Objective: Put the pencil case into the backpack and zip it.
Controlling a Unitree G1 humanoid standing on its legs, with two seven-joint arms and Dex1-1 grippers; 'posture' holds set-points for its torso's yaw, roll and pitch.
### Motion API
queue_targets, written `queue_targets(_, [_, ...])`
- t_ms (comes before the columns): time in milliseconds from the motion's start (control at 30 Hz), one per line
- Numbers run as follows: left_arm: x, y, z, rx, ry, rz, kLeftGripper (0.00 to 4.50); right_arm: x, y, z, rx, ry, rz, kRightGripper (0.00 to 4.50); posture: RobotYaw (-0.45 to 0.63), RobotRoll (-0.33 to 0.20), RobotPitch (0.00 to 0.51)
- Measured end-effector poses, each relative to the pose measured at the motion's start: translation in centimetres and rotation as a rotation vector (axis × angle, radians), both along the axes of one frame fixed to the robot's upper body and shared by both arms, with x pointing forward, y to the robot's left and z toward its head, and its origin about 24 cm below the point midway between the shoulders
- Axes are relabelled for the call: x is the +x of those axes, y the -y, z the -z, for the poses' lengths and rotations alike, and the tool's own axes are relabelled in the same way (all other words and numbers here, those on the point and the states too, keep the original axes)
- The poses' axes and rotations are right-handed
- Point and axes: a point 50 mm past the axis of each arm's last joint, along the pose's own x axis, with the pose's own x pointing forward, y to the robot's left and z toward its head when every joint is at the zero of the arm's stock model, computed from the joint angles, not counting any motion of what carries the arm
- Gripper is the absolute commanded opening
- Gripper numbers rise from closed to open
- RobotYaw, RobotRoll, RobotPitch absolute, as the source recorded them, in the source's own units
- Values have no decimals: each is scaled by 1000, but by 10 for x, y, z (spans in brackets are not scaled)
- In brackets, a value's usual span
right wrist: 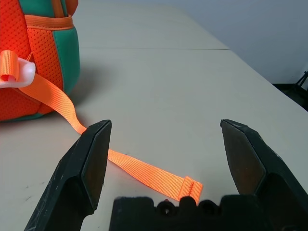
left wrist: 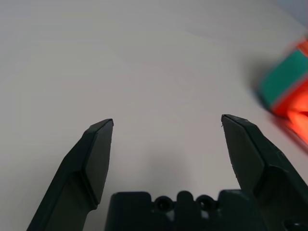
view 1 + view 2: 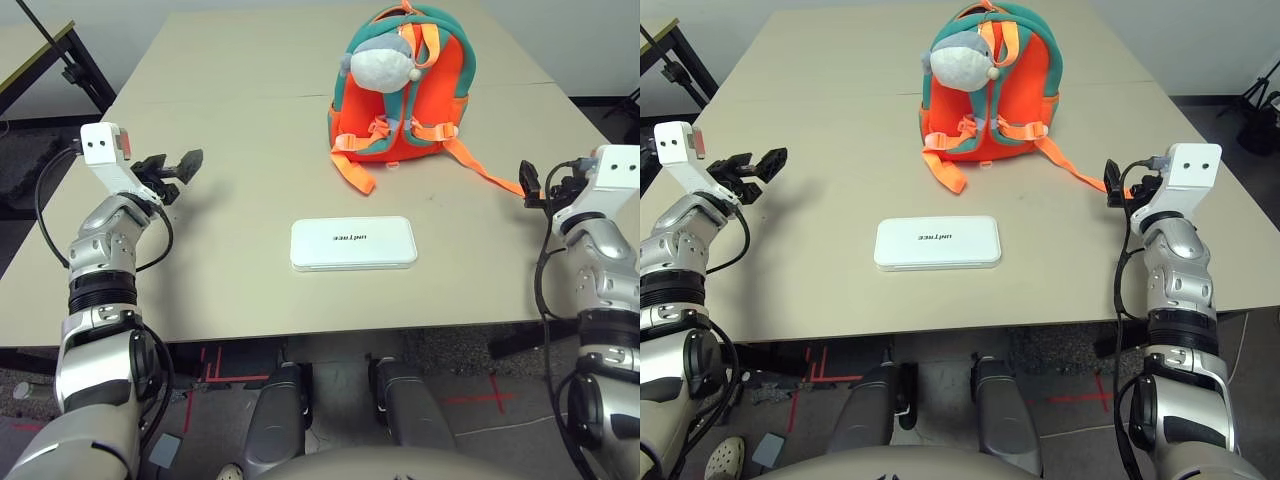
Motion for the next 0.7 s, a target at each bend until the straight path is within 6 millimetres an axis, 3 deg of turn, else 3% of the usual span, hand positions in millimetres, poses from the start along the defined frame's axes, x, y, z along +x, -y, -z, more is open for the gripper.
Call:
queue_targets(333, [-27,46,0,-396,-366,360,4500,2,-8,-1,-62,-29,-75,4472,-113,0,128])
queue_targets(500, [-33,62,10,-474,-474,439,4500,-2,-15,-1,-121,-74,-150,4472,-138,0,128])
queue_targets(700, [-35,69,15,-484,-530,471,4500,-10,-30,-2,-247,-145,-285,4472,-167,0,131])
